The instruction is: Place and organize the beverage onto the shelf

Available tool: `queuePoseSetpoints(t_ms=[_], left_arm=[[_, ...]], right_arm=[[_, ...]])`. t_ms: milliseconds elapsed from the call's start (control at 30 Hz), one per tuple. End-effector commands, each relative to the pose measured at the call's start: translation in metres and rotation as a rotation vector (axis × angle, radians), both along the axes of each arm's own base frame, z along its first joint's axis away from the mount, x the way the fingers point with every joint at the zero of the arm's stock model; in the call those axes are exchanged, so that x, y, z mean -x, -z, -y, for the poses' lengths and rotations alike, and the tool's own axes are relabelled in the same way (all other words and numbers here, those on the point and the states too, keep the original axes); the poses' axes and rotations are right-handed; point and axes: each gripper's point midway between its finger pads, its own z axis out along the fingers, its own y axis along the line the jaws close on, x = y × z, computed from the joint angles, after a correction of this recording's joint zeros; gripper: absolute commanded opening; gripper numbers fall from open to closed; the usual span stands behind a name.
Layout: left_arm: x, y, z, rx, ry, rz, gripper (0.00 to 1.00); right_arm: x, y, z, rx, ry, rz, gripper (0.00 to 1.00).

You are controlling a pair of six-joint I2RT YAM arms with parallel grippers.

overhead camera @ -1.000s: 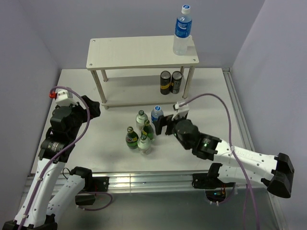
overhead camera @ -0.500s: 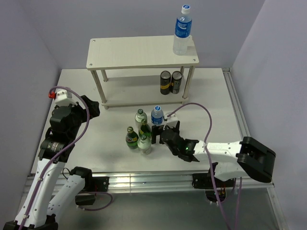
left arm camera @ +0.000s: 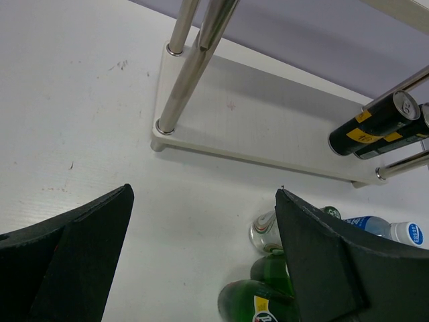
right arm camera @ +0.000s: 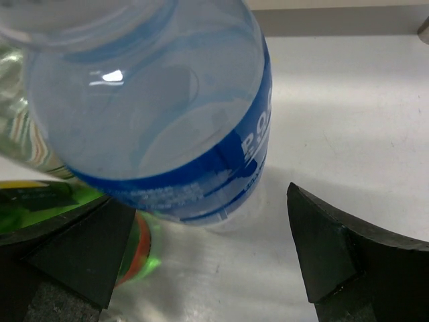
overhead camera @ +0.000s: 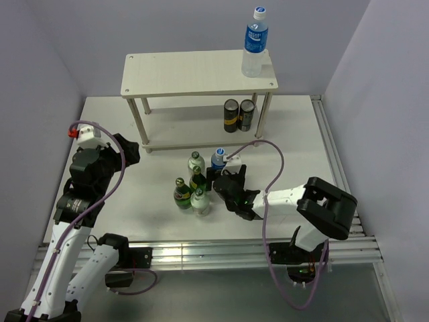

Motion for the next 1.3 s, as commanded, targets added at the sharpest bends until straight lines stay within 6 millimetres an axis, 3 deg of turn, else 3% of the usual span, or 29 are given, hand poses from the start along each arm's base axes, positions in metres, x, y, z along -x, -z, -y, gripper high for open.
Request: queuePoseSetpoints(t_ms=[0,267,367,467,500,567,600,633,700,800,933,1000,1033,1100,1133,1267], left_arm=[[-0.001,-0.015,0.002,0.009,0.015,0.052,0.94],[-0.001,-0.013,0.003,0.009,0.020,0.047,0.94],[-0.001,-0.014,0.003,0.009,0.020,0.049,0.94],[-0.001,-0.014,0.002,0.008,0.017,0.049,0.94],[-0.001,-0.013,0.002,0.008,0.017,0.047,0.94],[0.000,-0.015,0.002,0.010,0.017,0.055,0.94],[-0.001,-0.015,0.002,0.009,0.017,0.053,0.94],[-0.001,-0.014,0.002,0.008,0.018,0.050,0.94],[-0.001,-0.014,0.003,0.008,0.020,0.050,0.94],[-0.001,-0.015,0.003,0.009,0.021,0.051,0.94],[-0.001,-0.015,0.003,0.012,0.027,0.054,0.94],[-0.001,-0.015,0.003,0.012,0.030,0.052,0.94],[-0.001,-0.014,0.004,0.011,0.035,0.046,0.94],[-0.001,-0.014,0.003,0.009,0.032,0.046,0.94],[-0.001,-0.015,0.002,0.010,0.031,0.047,0.94],[0.000,-0.016,0.001,0.012,0.026,0.049,0.95]], right_arm=[[-0.023,-0.026,-0.010,-0.091,0.080,0.109,1.00],[-0.051,-0.008,-0.002,-0.087,0.186,0.219,0.97],[-0.058,-0.011,-0.005,-0.086,0.190,0.239,0.89],[-0.060,-0.016,-0.003,-0.082,0.195,0.249,0.69],[-0.059,-0.018,-0.003,-0.086,0.193,0.253,0.48],[-0.058,-0.027,0.002,-0.083,0.194,0.269,0.27],[-0.057,-0.032,0.003,-0.085,0.198,0.275,0.07],[-0.055,-0.041,0.008,-0.079,0.210,0.275,0.00],[-0.050,-0.057,0.011,-0.073,0.208,0.287,0.00],[-0.038,-0.105,0.016,-0.086,0.201,0.309,0.00],[-0.029,-0.210,0.019,-0.122,0.162,0.332,0.00],[-0.028,-0.247,0.018,-0.120,0.142,0.343,0.00],[-0.028,-0.282,0.017,-0.133,0.137,0.352,0.00],[-0.032,-0.309,0.012,-0.091,0.117,0.367,0.00],[-0.033,-0.344,0.014,-0.125,0.134,0.403,0.00],[-0.047,-0.402,0.007,-0.081,0.111,0.494,0.00]])
